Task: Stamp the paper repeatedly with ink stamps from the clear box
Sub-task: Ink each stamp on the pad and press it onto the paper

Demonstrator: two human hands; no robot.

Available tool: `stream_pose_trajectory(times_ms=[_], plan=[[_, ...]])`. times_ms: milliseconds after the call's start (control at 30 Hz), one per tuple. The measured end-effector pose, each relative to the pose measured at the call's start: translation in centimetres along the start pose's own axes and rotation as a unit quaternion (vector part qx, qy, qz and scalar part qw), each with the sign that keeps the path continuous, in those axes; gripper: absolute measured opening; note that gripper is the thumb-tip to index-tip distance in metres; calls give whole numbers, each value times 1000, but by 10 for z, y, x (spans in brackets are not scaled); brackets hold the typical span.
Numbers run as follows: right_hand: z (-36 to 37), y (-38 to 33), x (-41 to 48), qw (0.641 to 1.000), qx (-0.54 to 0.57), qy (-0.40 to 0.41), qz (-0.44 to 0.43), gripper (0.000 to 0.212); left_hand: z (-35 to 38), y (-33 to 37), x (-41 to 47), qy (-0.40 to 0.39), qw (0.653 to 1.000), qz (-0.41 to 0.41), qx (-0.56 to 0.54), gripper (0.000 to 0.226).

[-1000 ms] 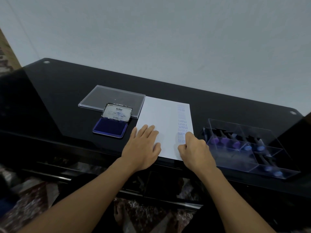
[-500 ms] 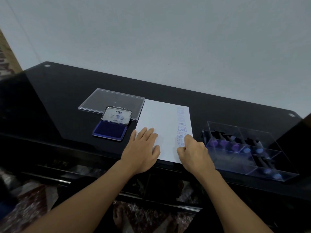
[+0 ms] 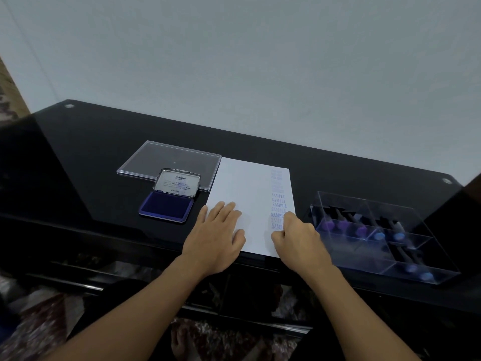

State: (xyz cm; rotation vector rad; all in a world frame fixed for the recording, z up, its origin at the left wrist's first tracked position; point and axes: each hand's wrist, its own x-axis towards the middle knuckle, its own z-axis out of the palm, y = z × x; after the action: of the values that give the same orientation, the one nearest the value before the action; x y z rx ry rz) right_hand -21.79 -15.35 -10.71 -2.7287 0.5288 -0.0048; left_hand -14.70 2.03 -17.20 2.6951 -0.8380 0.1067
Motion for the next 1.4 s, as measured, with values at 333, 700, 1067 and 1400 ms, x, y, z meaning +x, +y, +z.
stream_pose_trajectory(times_ms=[333,700,1067,1400], plan=[[-45,3,16,994,67,81,-12,18,0,0,0,-2,1000,1,1,62],[-56,2,14,993,66,92,-33,18,-1,1,0,-6,1000,0,11,75],[-55,8,9,992,81,90,-24,17,-2,2,-1,-8,1000,-9,9,68],[-81,59,-11,985,127,113,12,20,-4,5,1,-17,1000,-16,5,68]])
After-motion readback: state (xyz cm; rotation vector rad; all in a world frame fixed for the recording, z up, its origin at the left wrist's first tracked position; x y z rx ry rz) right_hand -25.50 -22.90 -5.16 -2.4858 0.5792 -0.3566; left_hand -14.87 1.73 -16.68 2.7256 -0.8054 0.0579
